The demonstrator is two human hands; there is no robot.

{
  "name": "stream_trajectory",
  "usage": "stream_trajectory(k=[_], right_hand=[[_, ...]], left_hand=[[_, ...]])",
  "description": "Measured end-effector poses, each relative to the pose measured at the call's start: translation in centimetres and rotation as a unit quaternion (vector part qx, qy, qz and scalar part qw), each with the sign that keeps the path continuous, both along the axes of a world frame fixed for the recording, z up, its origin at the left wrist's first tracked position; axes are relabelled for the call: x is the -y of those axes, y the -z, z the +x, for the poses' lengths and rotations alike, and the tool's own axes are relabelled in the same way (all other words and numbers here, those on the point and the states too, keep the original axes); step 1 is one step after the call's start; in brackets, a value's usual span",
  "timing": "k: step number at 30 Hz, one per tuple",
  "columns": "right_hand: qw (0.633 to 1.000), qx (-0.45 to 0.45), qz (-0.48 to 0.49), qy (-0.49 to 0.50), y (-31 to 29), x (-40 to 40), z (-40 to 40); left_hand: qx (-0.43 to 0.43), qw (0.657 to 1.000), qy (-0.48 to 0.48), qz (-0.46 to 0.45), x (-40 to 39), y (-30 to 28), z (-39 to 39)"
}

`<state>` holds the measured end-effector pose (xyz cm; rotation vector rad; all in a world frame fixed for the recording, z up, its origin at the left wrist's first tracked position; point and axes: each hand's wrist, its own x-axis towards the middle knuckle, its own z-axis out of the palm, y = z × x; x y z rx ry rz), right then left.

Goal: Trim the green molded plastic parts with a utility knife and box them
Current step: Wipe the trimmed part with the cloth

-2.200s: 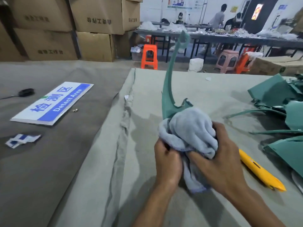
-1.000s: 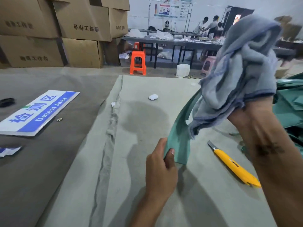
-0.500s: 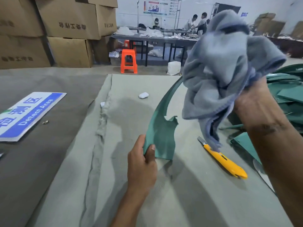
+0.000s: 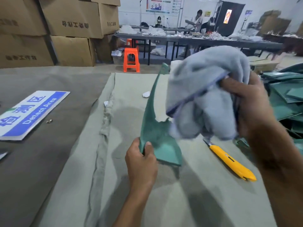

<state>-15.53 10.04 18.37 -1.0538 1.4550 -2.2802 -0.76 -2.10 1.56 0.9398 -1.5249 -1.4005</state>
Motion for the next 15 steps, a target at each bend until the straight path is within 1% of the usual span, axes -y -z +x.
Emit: stream_trajectory(k=[2,4,5,6,7,8,9,10,12,13,15], right_hand=[[0.998,-0.042,0.054,0.015,-0.6,-0.4,0.1],[0.992,-0.020,0.079,0.098,-0.6,-0.6,-1.1],[0.987,0.007,0.084,0.137,-0.6,-0.4,-1.5],[0.985,0.051,0.062,0.156,-0.8,-0.1,-1.8],[0.979,0.105,0.024,0.171,-1.0,0.3,-2.1],[0.973,0.161,-0.022,0.165,-1.2,0.9,-2.3],[0.968,0.202,-0.061,0.138,-1.6,1.3,-1.9],[0.968,0.217,-0.071,0.104,-1.7,1.6,-1.6],[0.975,0.218,-0.037,0.002,-2.1,1.8,-0.3],[0.977,0.205,-0.019,-0.049,-2.0,1.7,0.3],[0.983,0.136,0.004,-0.127,-1.8,1.5,0.5]], left_hand=[[-0.012,1.000,-0.015,0.015,0.4,0.0,0.0],[-0.024,1.000,-0.005,0.011,0.3,-0.2,0.2],[-0.025,1.000,0.003,-0.003,0.2,-0.2,0.3],[-0.024,0.999,0.014,-0.018,0.0,-0.3,0.4],[-0.024,0.999,0.029,-0.028,-0.2,-0.4,0.5],[-0.025,0.998,0.049,-0.031,-0.4,-0.4,0.5],[-0.022,0.997,0.070,-0.035,-0.6,-0.4,0.5],[-0.012,0.995,0.091,-0.042,-0.7,-0.3,0.6],[0.015,0.991,0.120,-0.063,-1.1,-0.3,0.5],[0.023,0.989,0.125,-0.071,-1.3,-0.3,0.5],[0.027,0.989,0.119,-0.085,-1.4,-0.3,0.4]])
